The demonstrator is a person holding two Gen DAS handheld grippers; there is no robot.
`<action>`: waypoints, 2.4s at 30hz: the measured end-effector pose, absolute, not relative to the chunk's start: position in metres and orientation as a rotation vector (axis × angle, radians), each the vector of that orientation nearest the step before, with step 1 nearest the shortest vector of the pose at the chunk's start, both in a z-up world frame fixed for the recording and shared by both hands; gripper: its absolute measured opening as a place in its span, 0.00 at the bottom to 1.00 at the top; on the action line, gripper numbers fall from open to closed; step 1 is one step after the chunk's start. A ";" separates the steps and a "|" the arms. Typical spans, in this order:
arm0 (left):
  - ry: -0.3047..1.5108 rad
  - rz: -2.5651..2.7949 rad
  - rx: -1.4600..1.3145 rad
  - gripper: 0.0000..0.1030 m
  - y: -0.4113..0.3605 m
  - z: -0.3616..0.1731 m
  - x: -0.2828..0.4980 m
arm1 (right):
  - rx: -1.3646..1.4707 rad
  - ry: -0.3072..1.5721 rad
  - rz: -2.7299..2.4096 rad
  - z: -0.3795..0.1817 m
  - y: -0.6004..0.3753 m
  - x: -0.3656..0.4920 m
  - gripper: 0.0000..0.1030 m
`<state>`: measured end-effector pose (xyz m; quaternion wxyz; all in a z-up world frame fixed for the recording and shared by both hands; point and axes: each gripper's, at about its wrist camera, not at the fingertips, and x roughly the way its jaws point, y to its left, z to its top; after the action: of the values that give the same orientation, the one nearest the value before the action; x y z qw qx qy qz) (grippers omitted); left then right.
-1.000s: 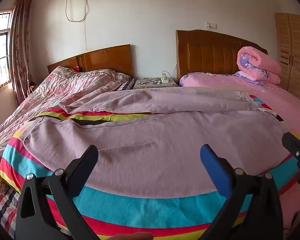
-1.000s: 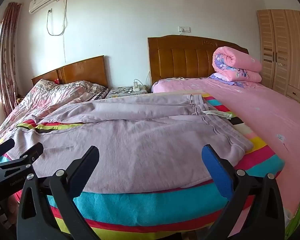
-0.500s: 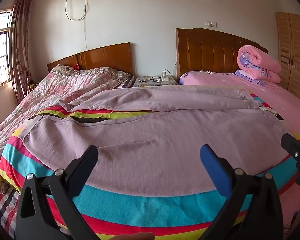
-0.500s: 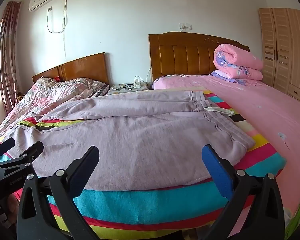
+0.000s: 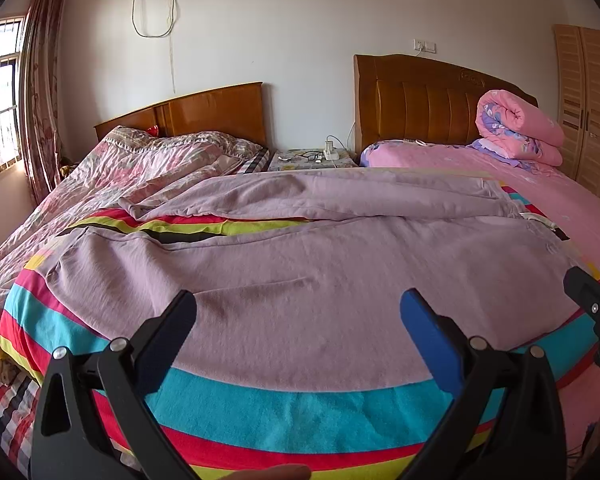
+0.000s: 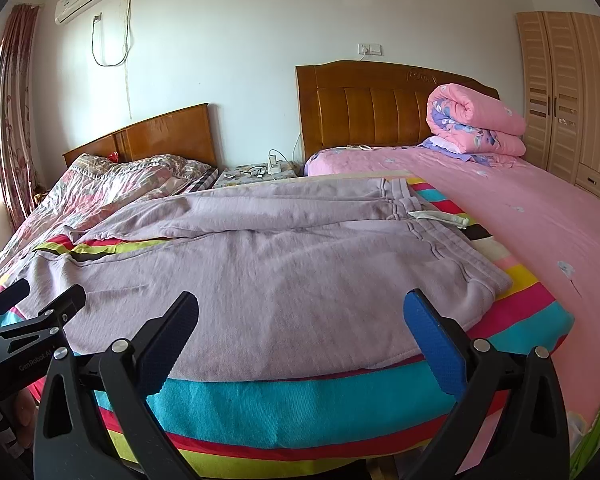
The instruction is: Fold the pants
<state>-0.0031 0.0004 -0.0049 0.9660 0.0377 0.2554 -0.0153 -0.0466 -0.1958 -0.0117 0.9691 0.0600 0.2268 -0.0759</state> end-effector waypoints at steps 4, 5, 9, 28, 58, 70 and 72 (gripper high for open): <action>0.518 -0.031 0.077 0.99 0.001 -0.005 -0.002 | 0.122 0.460 -0.153 -0.012 -0.196 -0.046 0.96; 0.518 -0.032 0.076 0.99 0.001 -0.005 -0.002 | 0.122 0.460 -0.153 -0.012 -0.196 -0.046 0.96; 0.520 -0.031 0.076 0.99 0.001 -0.004 -0.002 | 0.122 0.462 -0.152 -0.012 -0.196 -0.046 0.96; 0.527 -0.032 0.073 0.99 0.006 -0.011 -0.002 | 0.129 0.471 -0.153 -0.017 -0.194 -0.048 0.96; 0.556 -0.044 0.065 0.99 0.005 -0.020 -0.001 | 0.141 0.505 -0.141 -0.026 -0.193 -0.047 0.96; 0.640 -0.089 0.199 0.99 0.016 -0.013 0.069 | 0.005 0.687 0.046 -0.014 -0.224 0.068 0.96; 0.678 -0.082 0.175 0.99 0.026 -0.004 0.101 | -0.066 0.705 0.057 -0.005 -0.234 0.113 0.96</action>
<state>0.1008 0.0257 -0.0043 0.9384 0.0859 0.3322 -0.0402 0.1129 -0.2338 -0.0051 0.9377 -0.0321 0.3449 0.0278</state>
